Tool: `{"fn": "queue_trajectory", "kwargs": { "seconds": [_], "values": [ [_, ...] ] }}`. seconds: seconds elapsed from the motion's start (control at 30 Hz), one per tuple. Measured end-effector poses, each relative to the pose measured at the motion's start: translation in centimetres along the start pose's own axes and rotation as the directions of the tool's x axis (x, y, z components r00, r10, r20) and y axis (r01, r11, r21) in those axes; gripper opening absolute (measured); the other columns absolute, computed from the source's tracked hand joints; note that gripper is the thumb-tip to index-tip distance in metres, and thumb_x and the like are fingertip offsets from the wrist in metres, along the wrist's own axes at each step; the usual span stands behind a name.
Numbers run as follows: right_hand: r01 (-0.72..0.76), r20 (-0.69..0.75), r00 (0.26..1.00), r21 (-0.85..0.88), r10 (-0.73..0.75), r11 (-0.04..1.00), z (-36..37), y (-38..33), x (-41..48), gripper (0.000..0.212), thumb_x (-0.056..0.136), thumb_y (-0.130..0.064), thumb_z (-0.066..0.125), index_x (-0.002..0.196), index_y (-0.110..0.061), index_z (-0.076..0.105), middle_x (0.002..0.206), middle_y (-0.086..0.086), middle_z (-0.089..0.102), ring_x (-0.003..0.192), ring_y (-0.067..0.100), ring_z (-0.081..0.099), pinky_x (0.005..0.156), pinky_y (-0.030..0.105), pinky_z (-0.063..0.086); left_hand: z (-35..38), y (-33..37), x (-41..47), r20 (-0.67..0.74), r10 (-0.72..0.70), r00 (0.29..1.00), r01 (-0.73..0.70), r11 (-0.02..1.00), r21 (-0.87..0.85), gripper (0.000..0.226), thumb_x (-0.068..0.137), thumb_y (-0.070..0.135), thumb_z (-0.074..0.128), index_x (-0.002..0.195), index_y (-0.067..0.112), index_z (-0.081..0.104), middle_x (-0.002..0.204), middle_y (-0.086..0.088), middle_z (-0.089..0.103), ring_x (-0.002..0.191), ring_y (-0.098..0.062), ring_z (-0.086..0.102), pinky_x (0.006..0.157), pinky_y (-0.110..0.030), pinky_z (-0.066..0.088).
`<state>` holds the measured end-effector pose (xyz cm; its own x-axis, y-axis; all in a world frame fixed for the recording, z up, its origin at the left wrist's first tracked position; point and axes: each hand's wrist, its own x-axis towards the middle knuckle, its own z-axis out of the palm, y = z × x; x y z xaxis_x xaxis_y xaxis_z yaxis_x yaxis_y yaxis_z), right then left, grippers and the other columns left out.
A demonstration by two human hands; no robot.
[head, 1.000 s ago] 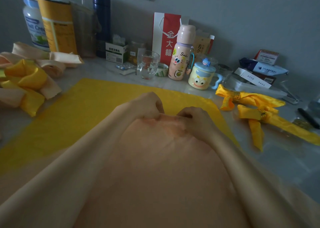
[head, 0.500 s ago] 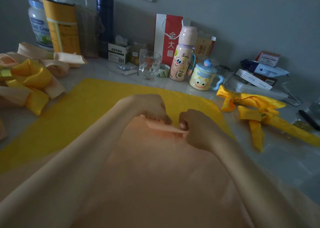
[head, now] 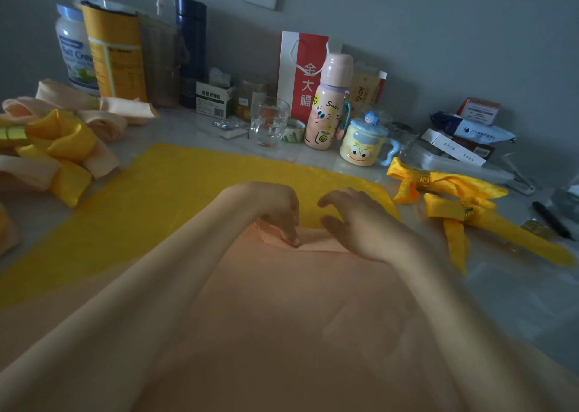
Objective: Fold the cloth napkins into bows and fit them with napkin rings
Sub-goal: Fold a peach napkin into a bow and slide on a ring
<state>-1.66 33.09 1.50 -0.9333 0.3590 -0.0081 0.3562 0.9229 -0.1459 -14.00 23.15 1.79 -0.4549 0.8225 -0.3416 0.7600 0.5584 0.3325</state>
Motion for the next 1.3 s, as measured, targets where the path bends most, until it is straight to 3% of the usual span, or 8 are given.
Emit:
{"fn": "queue_trajectory", "kwargs": {
  "seconds": [0.13, 0.27, 0.37, 0.53, 0.7, 0.87, 1.07, 1.3],
  "values": [
    [-0.108, 0.221, 0.972, 0.105, 0.083, 0.989, 3.4, 0.2, 0.1, 0.059, 0.100, -0.044, 0.029, 0.151, -0.024, 0.007, 0.159, 0.003, -0.007, 0.145, 0.017, -0.011, 0.116, 0.034, -0.004, 0.3, 0.2, -0.4, -0.037, 0.010, 0.999, -0.011, 1.000, -0.006, 0.043, 0.081, 0.036, 0.071, 0.118, 0.017, 0.059, 0.107, 0.002, 0.057, 0.101, -0.019, 0.057, 0.062, -0.023, 0.042],
    [-0.100, 0.160, 0.982, -0.026, 0.103, 0.995, 4.7, 0.6, 0.0, 0.062, 0.098, -0.050, 0.022, 0.150, -0.027, -0.002, 0.158, 0.003, -0.012, 0.145, 0.019, -0.012, 0.116, 0.035, -0.006, 1.8, 0.4, -1.4, -0.149, -0.006, 0.989, 0.017, 0.997, 0.074, 0.044, 0.089, 0.037, 0.059, 0.126, 0.016, 0.048, 0.128, -0.008, 0.047, 0.117, -0.025, 0.045, 0.085, -0.031, 0.042],
    [-0.088, 0.175, 0.979, -0.069, 0.099, 0.994, 4.8, 0.7, 0.1, 0.060, 0.099, -0.048, 0.020, 0.150, -0.025, -0.004, 0.158, 0.005, -0.012, 0.146, 0.021, -0.010, 0.116, 0.037, -0.004, 4.6, 0.8, -2.3, -0.249, 0.099, 0.964, -0.027, 0.961, 0.275, 0.045, 0.100, 0.031, 0.037, 0.140, 0.013, 0.033, 0.147, -0.012, 0.028, 0.137, -0.028, 0.024, 0.108, -0.040, 0.026],
    [-0.139, 0.178, 0.977, 0.098, 0.120, 0.985, 4.2, 0.6, 0.6, 0.053, 0.102, -0.037, 0.016, 0.151, -0.025, -0.001, 0.158, -0.001, -0.010, 0.145, 0.014, -0.011, 0.116, 0.032, -0.006, 5.8, -0.9, -2.5, -0.144, -0.015, 0.989, 0.035, 0.990, 0.138, 0.057, 0.101, 0.044, 0.009, 0.150, 0.022, -0.007, 0.157, 0.002, -0.016, 0.144, -0.014, -0.015, 0.116, -0.041, -0.012],
    [-0.112, 0.060, 0.993, 0.254, 0.099, 0.961, 4.3, 0.8, -0.3, 0.053, 0.098, -0.029, 0.042, 0.147, -0.016, 0.027, 0.158, 0.003, 0.014, 0.145, 0.015, 0.011, 0.115, 0.027, 0.009, 6.0, -1.0, -2.1, -0.096, -0.037, 0.995, 0.048, 0.992, 0.119, 0.053, 0.102, 0.040, 0.012, 0.151, 0.026, -0.004, 0.157, 0.003, -0.016, 0.145, -0.014, -0.014, 0.115, -0.040, -0.009],
    [-0.085, -0.111, 0.987, 0.252, 0.116, 0.964, 2.8, 2.2, -2.5, 0.040, 0.083, -0.038, 0.057, 0.119, -0.019, 0.061, 0.121, 0.001, 0.056, 0.117, 0.018, 0.051, 0.103, 0.036, 0.035, 5.6, -0.1, -2.7, -0.205, -0.003, 0.979, 0.011, 0.999, 0.040, 0.049, 0.102, 0.036, 0.025, 0.149, 0.027, 0.017, 0.159, -0.001, 0.002, 0.146, -0.019, -0.005, 0.115, -0.048, -0.005],
    [0.004, -0.317, 0.946, 0.212, 0.065, 0.977, 2.7, 2.3, -3.6, 0.020, 0.073, -0.018, 0.056, 0.090, -0.019, 0.068, 0.091, -0.003, 0.060, 0.096, 0.022, 0.057, 0.089, 0.036, 0.038, 4.9, 1.1, -4.3, -0.528, 0.158, 0.834, -0.116, 0.987, 0.114, 0.025, 0.091, 0.022, 0.052, 0.115, 0.020, 0.055, 0.127, 0.001, 0.048, 0.121, -0.021, 0.043, 0.104, -0.037, 0.030],
    [0.172, -0.406, 0.896, -0.062, -0.182, 0.983, 3.3, 2.0, -4.5, 0.036, 0.040, 0.005, 0.065, 0.066, -0.017, 0.055, 0.065, -0.002, 0.052, 0.062, 0.028, 0.058, 0.057, 0.021, 0.026, 3.9, 2.8, -6.2, -0.396, 0.147, 0.906, -0.097, 0.985, 0.146, 0.026, 0.091, 0.042, 0.052, 0.101, 0.021, 0.063, 0.115, -0.003, 0.050, 0.115, -0.022, 0.042, 0.095, -0.033, 0.038]
  ]
}}
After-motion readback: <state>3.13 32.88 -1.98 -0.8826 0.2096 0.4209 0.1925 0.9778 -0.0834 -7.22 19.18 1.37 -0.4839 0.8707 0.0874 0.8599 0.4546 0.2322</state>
